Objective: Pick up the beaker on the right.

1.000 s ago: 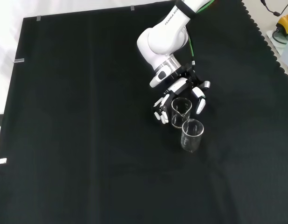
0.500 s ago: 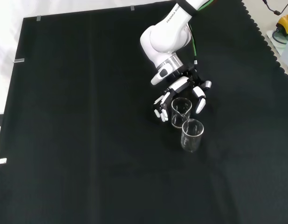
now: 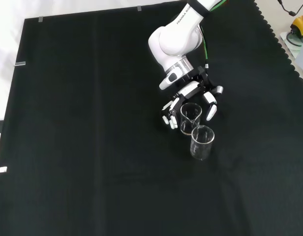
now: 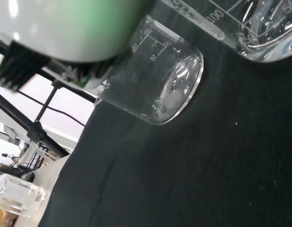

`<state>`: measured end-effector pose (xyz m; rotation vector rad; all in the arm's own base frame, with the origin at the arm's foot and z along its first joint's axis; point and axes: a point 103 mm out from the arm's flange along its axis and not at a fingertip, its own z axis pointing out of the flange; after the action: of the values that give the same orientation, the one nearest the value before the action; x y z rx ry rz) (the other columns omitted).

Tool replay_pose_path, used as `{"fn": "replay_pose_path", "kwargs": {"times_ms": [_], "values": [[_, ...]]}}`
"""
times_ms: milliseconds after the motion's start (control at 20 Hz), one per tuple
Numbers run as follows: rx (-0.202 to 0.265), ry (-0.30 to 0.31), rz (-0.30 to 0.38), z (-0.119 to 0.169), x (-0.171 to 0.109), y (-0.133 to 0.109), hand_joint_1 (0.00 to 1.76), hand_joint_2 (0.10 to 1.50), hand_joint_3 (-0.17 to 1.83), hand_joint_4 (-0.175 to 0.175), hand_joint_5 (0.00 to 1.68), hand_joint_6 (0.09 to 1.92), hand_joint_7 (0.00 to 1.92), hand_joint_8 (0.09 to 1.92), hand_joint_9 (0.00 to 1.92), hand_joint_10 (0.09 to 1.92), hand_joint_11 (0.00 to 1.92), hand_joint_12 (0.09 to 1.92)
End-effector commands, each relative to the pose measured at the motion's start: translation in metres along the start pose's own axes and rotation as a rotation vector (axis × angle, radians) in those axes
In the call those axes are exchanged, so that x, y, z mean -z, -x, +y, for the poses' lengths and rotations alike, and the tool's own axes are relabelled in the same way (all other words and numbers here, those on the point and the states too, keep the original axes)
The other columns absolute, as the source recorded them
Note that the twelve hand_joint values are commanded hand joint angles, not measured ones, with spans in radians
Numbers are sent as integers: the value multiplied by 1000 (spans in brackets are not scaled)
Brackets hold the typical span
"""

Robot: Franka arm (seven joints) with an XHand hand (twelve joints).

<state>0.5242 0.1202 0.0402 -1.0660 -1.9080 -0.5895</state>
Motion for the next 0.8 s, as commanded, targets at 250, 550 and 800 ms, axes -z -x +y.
{"fn": "replay_pose_path", "kwargs": {"times_ms": [250, 550, 800], "values": [[-12, 5, -10, 1, -5, 2, 996, 297, 1064, -32, 286, 942, 512, 751, 522, 606, 0, 1288], [-13, 21, -11, 2, -5, 1, 995, 301, 1064, -32, 287, 943, 517, 752, 526, 607, 0, 1291], [-15, 22, -9, 3, -6, 0, 995, 308, 1064, -32, 293, 947, 525, 755, 531, 608, 0, 1299]]}}
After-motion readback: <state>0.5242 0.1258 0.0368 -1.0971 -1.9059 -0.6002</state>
